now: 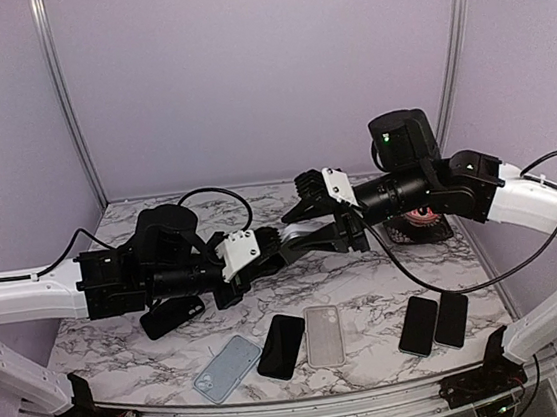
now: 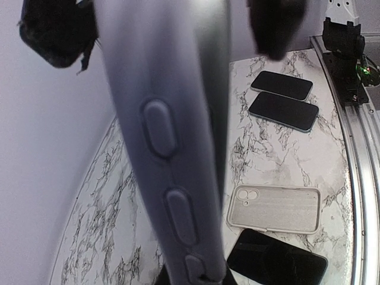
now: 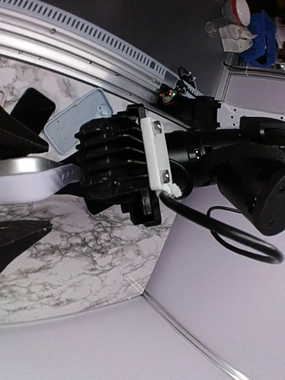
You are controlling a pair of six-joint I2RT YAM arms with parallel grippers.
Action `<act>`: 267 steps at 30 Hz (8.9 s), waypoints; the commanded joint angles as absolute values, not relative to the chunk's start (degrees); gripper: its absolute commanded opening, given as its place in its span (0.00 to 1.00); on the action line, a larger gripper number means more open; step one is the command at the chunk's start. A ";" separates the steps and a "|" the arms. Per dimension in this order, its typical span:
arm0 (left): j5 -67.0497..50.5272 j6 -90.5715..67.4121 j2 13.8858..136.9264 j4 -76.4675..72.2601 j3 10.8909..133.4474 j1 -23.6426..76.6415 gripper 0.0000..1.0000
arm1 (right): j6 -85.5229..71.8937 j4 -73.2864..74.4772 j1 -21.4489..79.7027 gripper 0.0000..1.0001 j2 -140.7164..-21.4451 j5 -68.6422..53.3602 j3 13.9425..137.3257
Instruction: Put the phone into the phone case
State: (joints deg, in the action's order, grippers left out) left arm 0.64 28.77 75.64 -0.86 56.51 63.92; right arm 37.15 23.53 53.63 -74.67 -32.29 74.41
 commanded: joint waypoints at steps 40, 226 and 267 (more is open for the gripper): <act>-15.03 1.96 72.94 -27.23 55.23 62.49 0.00 | 5.15 -8.76 47.55 0.00 -69.39 -44.35 62.52; 14.06 -9.46 90.34 6.85 49.76 70.87 0.20 | -23.70 31.66 51.97 0.31 -98.62 2.41 68.63; 25.04 -19.78 83.98 16.34 49.39 53.70 0.98 | -12.60 58.33 63.85 0.69 -127.55 -0.26 98.05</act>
State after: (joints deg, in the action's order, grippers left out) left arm 23.68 -20.36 82.59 13.61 47.90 55.05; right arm -11.73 55.83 63.09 -124.90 -1.04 96.68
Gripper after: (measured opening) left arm 0.977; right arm 0.731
